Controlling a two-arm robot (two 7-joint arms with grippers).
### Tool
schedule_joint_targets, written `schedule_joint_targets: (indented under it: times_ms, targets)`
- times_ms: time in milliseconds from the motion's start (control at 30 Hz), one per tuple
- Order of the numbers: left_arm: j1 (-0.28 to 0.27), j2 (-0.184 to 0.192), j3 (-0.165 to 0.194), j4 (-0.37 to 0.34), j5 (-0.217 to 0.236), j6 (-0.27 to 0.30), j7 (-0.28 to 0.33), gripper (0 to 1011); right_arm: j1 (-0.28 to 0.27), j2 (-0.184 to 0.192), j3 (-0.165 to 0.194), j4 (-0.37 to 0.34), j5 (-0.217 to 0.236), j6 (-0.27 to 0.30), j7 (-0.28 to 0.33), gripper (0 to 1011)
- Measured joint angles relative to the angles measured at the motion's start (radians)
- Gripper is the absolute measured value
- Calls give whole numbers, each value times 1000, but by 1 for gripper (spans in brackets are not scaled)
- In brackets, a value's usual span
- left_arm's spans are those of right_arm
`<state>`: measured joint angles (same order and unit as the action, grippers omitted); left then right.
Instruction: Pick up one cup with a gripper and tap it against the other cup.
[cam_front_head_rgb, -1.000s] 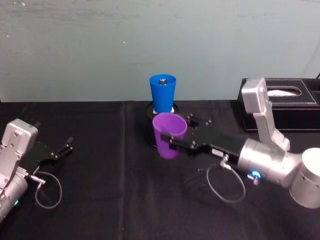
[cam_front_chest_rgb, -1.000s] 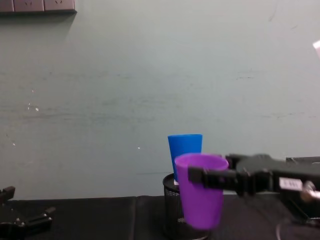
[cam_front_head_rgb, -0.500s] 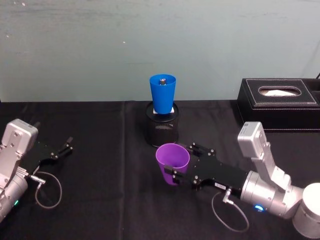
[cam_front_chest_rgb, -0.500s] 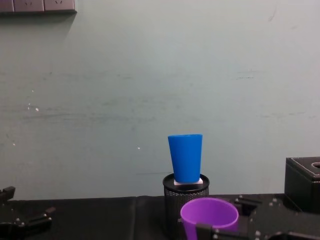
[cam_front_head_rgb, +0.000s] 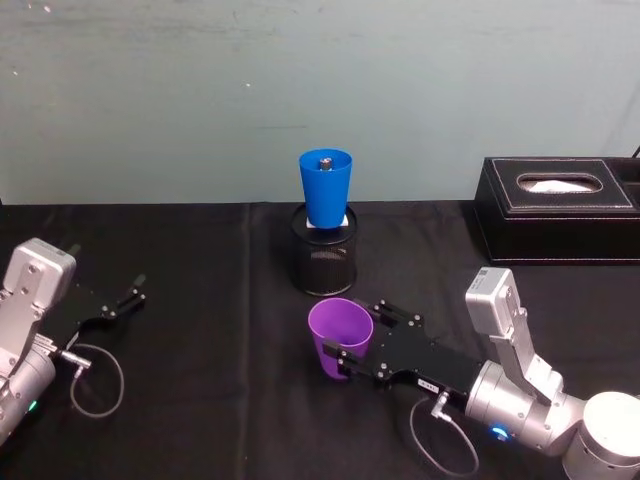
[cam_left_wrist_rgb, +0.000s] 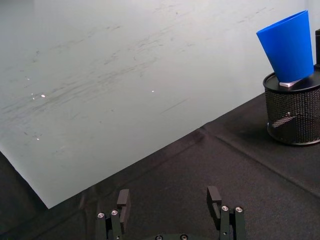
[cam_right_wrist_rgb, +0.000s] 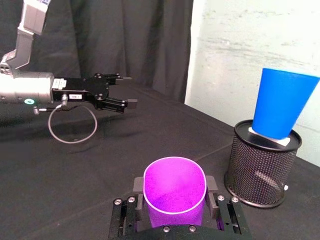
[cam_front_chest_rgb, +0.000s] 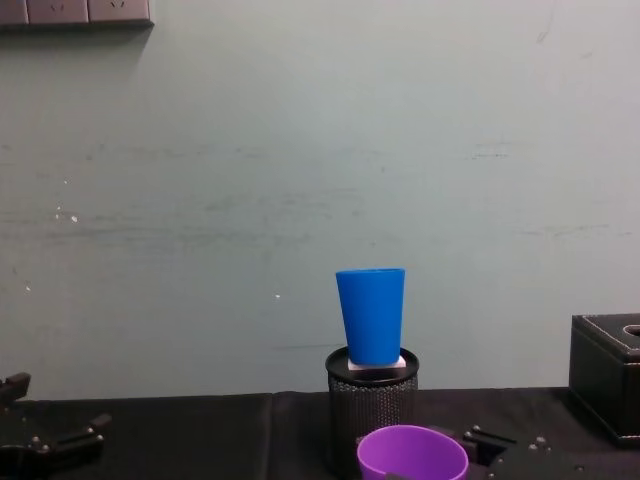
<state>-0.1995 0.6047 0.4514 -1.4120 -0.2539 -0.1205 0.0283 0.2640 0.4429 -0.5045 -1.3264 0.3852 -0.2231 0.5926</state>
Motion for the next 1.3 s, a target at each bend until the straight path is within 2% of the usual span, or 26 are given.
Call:
schedule_joint_targets:
  times_ms: [433,1067,1167,1300]
  targets:
    - [0,0,0,0,0,0,0,1000,-13,-33,31,33,26,17,26,726]
    - [0,0,0,0,0,0,0,1000,-15,-42,37,43,33,26,33,726]
    - [0,0,0,0,0,0,0,1000,-15,-42,36,43,33,25,33,762]
    - [0,0,0,0,0,0,0,1000,-15,-42,36,42,33,25,33,876]
